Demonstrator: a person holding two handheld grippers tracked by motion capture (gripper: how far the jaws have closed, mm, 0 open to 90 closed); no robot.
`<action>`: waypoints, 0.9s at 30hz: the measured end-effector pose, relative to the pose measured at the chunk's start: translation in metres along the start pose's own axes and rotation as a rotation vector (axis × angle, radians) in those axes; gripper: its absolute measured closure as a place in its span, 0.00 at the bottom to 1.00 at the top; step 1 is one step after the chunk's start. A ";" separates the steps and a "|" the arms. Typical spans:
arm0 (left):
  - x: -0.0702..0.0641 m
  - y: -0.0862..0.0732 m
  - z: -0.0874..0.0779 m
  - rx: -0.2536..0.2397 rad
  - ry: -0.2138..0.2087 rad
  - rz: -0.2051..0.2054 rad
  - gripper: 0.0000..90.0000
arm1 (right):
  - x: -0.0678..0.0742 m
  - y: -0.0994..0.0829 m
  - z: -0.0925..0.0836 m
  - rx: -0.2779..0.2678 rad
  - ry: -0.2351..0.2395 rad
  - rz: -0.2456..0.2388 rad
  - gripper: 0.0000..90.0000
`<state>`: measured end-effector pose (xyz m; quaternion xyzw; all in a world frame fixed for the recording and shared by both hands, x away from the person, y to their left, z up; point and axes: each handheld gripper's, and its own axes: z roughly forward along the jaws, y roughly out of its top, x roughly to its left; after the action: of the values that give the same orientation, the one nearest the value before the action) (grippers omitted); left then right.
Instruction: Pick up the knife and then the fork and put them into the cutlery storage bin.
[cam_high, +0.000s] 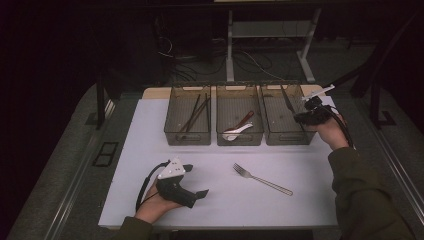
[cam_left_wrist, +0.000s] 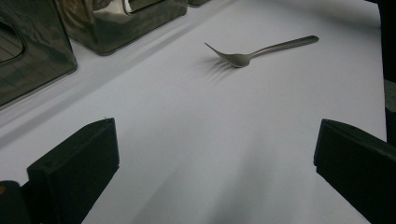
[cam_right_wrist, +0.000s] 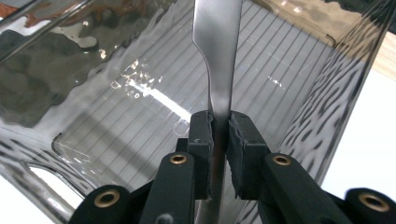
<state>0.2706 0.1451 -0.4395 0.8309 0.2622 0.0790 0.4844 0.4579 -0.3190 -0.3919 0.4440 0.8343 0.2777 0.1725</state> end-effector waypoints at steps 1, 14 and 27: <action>0.000 0.000 0.000 0.000 0.000 0.000 0.00 | 0.000 0.001 0.001 0.008 -0.002 -0.002 0.88; 0.000 0.000 0.000 0.000 -0.001 -0.001 0.00 | -0.001 0.000 -0.001 -0.005 0.011 0.043 0.72; -0.001 0.000 0.001 0.002 -0.001 -0.001 0.00 | 0.000 -0.021 -0.039 -0.185 0.163 0.158 0.55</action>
<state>0.2703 0.1444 -0.4398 0.8313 0.2625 0.0781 0.4837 0.4231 -0.3411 -0.3740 0.4666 0.7787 0.4013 0.1221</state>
